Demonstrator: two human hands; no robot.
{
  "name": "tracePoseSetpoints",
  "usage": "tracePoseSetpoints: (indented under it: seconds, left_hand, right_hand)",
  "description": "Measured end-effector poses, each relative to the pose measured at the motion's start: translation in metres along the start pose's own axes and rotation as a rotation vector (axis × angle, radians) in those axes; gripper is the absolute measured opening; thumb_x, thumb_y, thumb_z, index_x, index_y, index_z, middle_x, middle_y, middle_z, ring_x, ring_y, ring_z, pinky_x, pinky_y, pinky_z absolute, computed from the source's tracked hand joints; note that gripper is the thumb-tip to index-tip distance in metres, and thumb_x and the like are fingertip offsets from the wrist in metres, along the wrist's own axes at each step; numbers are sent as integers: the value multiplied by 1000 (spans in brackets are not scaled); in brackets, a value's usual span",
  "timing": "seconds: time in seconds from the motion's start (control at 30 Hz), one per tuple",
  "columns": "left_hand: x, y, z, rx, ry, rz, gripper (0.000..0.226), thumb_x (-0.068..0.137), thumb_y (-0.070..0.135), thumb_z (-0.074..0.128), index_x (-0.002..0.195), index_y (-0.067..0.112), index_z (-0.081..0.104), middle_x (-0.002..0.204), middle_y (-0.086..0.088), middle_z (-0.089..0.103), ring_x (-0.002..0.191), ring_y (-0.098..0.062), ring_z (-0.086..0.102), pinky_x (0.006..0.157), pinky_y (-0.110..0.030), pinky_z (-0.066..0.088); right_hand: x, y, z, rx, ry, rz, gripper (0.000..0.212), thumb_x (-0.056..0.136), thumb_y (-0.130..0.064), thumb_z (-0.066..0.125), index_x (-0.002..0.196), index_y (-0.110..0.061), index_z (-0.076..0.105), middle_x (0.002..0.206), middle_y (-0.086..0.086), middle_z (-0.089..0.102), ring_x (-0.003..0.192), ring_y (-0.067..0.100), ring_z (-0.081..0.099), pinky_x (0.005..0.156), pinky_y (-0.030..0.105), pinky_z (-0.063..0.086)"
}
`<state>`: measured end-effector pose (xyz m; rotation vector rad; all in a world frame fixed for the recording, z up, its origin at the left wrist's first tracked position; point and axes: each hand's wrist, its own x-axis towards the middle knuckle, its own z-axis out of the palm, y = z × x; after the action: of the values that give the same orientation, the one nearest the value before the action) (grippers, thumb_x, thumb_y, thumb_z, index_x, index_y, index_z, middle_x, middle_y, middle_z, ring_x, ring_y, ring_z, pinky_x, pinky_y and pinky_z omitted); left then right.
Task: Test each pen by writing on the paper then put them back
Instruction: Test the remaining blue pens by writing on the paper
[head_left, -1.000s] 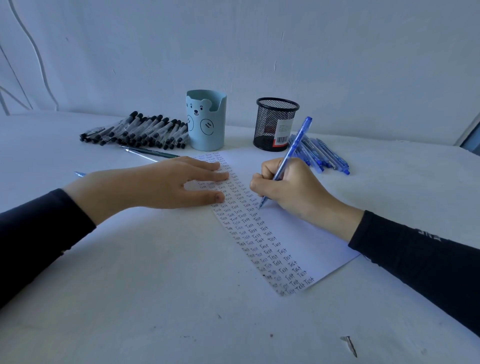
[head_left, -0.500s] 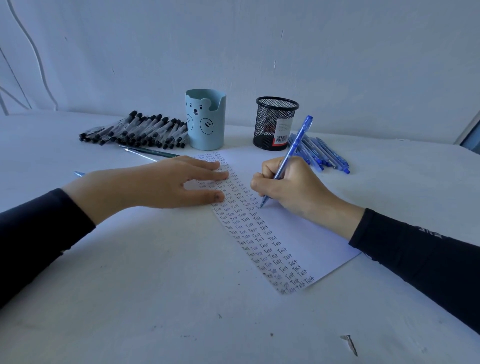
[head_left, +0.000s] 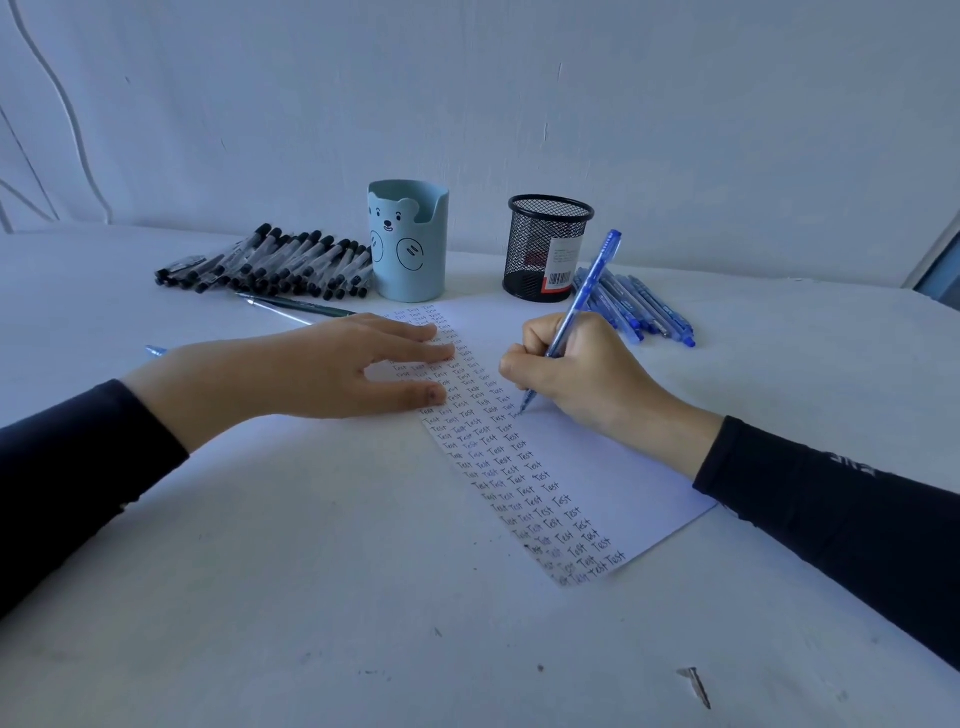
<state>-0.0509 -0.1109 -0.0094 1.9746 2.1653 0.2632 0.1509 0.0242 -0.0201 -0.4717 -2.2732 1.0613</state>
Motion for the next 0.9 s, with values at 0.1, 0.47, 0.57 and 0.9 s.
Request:
tracePoseSetpoints:
  seconds: [0.1,0.47,0.57,0.9]
  left_hand:
    - [-1,0,0,6,1,-5,81,62,91,30,136,59,36,149,33,22,140,4,17,110,-18,15]
    - [-1,-1,2,2,3,-1,81,62,92,30,136,60,36,150,32,22,140,7,16,113,-19,13]
    - [-1,-2,3,-4,16,6,81,63,92,30,136,59,37,152,30,23,140,6,17,112,-16,13]
    - [-1,-3,3,17,22,15,79,66,89,30,138,57,36,152,29,22,142,5,17,113,-17,10]
  right_hand:
    - [0,-6,-3,83,-16,95,45,93,-15,58,50,-14,44,48,-6,50,49,8,52,52,19,41]
    - [5,-24,-22,513,-157,330,30,105,-31,36,114,-15,59,46,0,45,40,11,30,43,23,22]
    - [6,-27,-26,609,-199,353,33,101,-24,35,106,-11,65,59,0,53,46,11,28,51,28,17]
    - [6,-32,-32,763,-246,398,21,78,-29,61,88,-24,79,66,-5,58,50,9,26,54,23,26]
